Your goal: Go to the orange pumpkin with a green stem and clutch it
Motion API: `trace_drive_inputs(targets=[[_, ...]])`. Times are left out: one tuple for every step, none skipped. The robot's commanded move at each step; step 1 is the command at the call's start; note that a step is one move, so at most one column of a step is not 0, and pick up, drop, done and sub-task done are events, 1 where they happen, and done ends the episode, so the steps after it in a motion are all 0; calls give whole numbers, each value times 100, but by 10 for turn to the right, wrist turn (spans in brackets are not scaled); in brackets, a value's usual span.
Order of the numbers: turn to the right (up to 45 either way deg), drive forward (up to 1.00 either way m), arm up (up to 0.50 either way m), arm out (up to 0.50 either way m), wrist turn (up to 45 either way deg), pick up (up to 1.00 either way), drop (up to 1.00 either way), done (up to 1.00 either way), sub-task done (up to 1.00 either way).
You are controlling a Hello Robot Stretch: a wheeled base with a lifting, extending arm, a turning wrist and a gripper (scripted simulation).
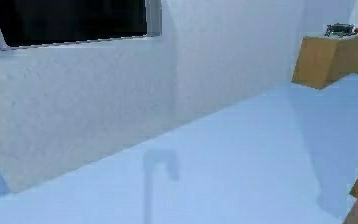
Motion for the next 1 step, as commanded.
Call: trace_drive_inputs(targets=[[420, 0, 0, 0, 0, 0, 0, 0, 0]])
